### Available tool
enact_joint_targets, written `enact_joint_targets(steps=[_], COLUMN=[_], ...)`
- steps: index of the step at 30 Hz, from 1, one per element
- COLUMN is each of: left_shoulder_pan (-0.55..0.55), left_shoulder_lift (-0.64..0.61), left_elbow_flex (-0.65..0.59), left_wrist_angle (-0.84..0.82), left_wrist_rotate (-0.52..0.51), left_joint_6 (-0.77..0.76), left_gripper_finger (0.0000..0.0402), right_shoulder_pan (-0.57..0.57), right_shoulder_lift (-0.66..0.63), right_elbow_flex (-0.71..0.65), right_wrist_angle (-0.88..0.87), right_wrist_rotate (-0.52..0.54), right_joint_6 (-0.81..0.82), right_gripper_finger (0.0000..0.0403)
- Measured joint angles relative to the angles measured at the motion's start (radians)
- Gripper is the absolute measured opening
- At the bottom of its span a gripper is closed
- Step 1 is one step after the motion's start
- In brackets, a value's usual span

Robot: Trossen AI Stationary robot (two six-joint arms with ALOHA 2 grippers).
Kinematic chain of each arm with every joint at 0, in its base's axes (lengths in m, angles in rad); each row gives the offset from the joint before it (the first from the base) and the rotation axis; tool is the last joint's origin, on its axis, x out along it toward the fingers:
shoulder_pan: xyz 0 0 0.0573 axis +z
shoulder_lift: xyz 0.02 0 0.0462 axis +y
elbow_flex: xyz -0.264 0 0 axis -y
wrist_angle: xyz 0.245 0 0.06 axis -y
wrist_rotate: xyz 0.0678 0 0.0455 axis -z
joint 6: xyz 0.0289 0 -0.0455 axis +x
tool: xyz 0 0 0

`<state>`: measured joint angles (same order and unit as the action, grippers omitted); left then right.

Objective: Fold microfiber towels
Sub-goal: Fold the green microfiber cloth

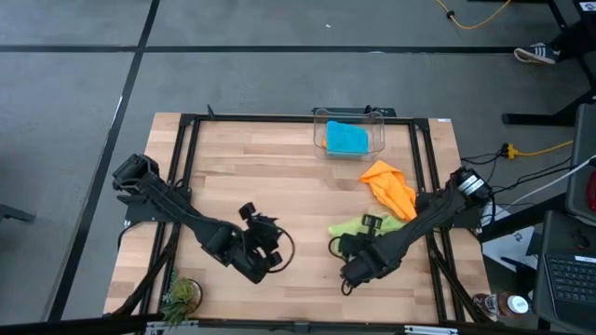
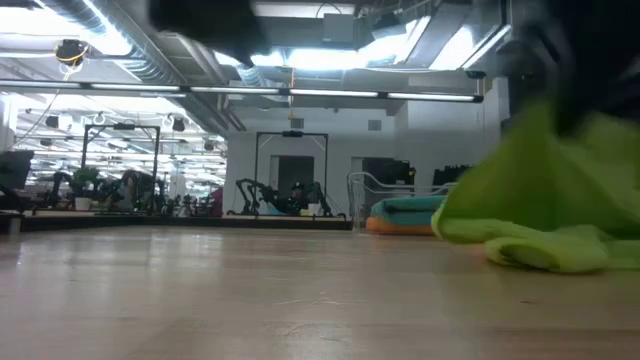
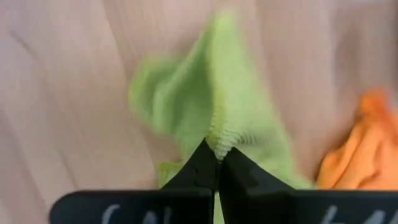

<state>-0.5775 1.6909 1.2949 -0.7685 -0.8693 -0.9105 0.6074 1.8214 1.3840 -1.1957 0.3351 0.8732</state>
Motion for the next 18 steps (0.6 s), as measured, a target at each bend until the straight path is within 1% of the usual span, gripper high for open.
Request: enact_joint_targets(steps=[4,6,7,9,11,13,18], left_shoulder_pan=[0.029,0.044,0.053,0.074,0.094,0.112,0.14], left_shoulder_lift=[0.0,0.0,0.0,0.0,0.0,0.008,0.072], left_elbow_flex=[0.0,0.0,0.0,0.0,0.0,0.0,0.0], left_wrist_angle=[0.232,0.356,0.416,0.508,0.577,0.627,0.685], left_wrist_rotate=[-0.003,0.002,0.019,0.087,0.16,0.198,0.207], left_joint_6=[0.313,0.444,0.502,0.591,0.647,0.657,0.659], left_gripper_finger=[0.0173,0.0173,0.0173,0.0173,0.0173,0.0173,0.0173], right_shoulder_pan=[-0.002,-0.004,-0.005,-0.007,-0.009,-0.009,-0.009], right_shoulder_lift=[-0.003,-0.003,-0.003,-0.004,-0.004,-0.004,-0.004], right_elbow_flex=[0.151,0.205,0.229,0.269,0.291,0.307,0.32], right_wrist_angle=[-0.05,-0.049,-0.049,-0.048,-0.05,-0.062,-0.106], right_wrist_rotate=[0.087,0.097,0.098,0.098,0.098,0.097,0.13], right_joint_6=[-0.076,-0.122,-0.144,-0.176,-0.202,-0.226,-0.228], right_gripper_finger=[0.0004,0.0004,0.0004,0.0004,0.0004,0.0003,0.0003])
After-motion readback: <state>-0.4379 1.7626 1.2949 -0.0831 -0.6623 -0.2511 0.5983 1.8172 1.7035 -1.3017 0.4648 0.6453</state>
